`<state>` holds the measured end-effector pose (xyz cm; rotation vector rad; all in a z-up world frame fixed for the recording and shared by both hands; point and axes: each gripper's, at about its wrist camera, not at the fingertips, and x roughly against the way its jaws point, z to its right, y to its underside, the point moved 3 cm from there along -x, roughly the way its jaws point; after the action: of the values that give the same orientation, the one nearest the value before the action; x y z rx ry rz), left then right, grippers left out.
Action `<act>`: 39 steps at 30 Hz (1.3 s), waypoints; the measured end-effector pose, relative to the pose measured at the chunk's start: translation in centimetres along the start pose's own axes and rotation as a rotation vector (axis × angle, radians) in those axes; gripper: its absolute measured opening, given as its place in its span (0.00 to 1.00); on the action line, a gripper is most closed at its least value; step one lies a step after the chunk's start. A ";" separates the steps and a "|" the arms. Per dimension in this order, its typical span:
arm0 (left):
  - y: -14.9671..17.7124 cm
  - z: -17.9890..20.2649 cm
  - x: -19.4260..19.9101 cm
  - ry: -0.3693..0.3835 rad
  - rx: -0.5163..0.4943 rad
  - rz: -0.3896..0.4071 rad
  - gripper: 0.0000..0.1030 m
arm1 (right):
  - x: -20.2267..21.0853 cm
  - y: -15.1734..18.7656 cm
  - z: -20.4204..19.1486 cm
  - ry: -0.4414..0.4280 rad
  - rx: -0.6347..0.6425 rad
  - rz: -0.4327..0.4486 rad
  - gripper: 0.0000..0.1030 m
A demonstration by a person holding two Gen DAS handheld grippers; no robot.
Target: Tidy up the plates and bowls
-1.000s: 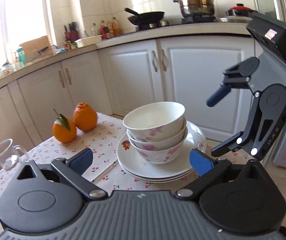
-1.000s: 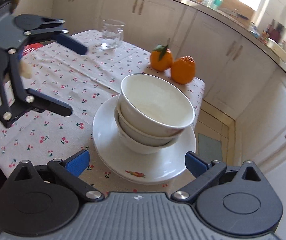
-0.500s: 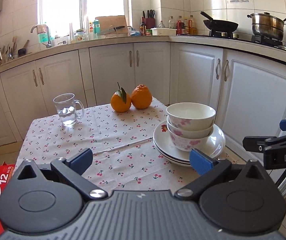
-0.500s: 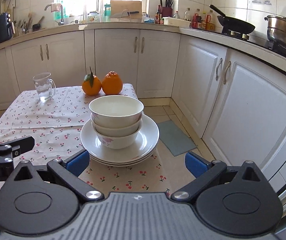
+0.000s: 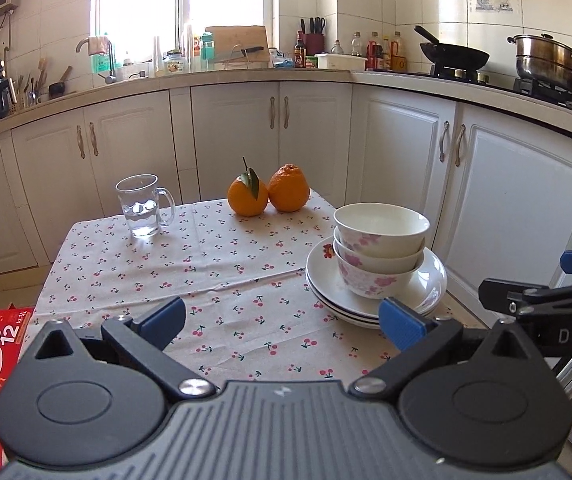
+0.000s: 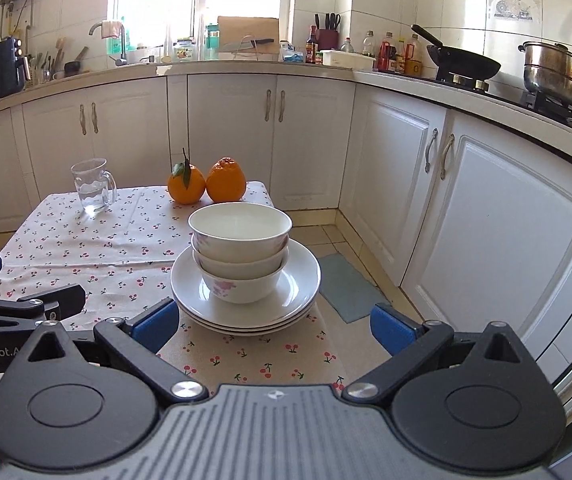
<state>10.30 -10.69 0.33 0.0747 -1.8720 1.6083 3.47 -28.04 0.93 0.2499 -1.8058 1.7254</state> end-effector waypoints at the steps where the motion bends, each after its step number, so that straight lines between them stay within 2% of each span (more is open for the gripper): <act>1: 0.0 0.0 0.0 -0.001 0.002 0.000 0.99 | 0.0 0.0 0.1 -0.002 -0.001 0.000 1.00; 39: -0.3 -0.1 0.2 -0.010 0.002 0.011 0.99 | 0.6 -0.1 -0.1 -0.011 0.007 0.020 1.00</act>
<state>10.32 -10.57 0.68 0.0734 -1.8822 1.6200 3.07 -27.76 1.30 0.2458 -1.8167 1.7475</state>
